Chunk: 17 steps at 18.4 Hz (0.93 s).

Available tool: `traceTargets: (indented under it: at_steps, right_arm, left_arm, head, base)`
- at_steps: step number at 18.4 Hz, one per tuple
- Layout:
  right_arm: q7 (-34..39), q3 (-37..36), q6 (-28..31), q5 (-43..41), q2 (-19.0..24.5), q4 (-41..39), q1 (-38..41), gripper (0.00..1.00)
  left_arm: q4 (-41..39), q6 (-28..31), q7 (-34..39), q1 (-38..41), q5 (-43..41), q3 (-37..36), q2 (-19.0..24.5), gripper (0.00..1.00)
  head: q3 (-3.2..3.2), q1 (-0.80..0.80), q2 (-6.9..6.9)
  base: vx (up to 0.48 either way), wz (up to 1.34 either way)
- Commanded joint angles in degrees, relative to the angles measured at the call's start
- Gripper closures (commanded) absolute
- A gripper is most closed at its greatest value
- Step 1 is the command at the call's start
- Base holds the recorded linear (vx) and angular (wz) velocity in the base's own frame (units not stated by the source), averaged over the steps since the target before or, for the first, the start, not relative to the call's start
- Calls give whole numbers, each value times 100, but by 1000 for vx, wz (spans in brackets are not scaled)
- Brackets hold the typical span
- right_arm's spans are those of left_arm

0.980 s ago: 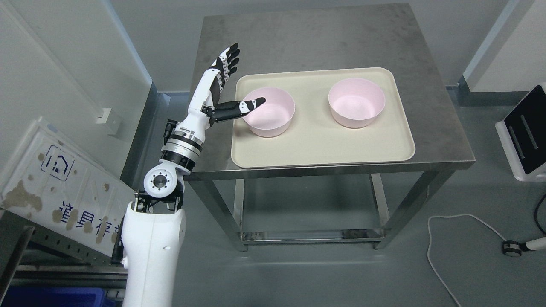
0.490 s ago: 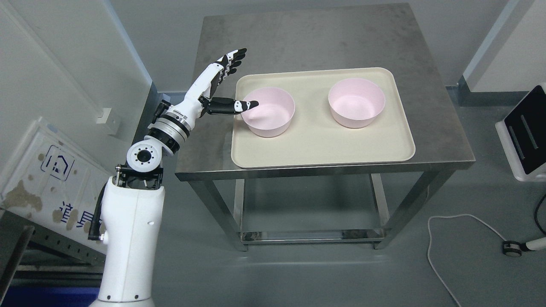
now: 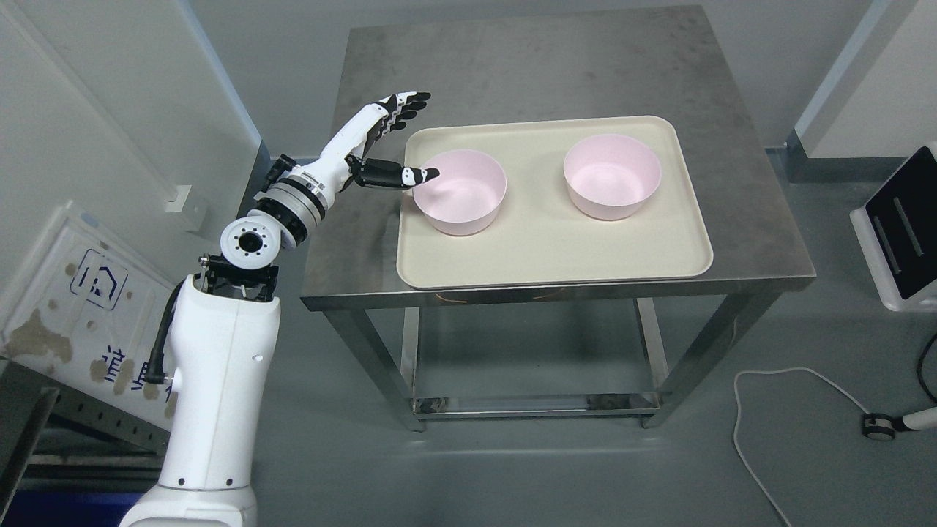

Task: Stack pink IKEA bowls on left shelf middle
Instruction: 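Reach the left hand toward the rim of the nearer pink bowl, then grasp the rim of the nearer pink bowl with the left hand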

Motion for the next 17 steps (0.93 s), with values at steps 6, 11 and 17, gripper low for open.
traceTargets:
  at_steps: [6,11,17]
  right_arm:
    - [-3,-62,1,44,-100,0,0,0]
    - [-3,-62,1,44,-100,0,0,0]
    - [-3,-62,1,44,-100,0,0,0]
  left_arm:
    - [570,-5,-109,-211,-81,-627,-39,35]
    - [570,-40,-118,-211,-273,-785,4,42]
    - [737,-155,-153,-360,-1029,-768,22,49]
  head:
    - [0,0,0]
    - [0,0,0]
    - [0,0,0]
  base:
    - [0,0]
    - [0,0]
    - [0,0]
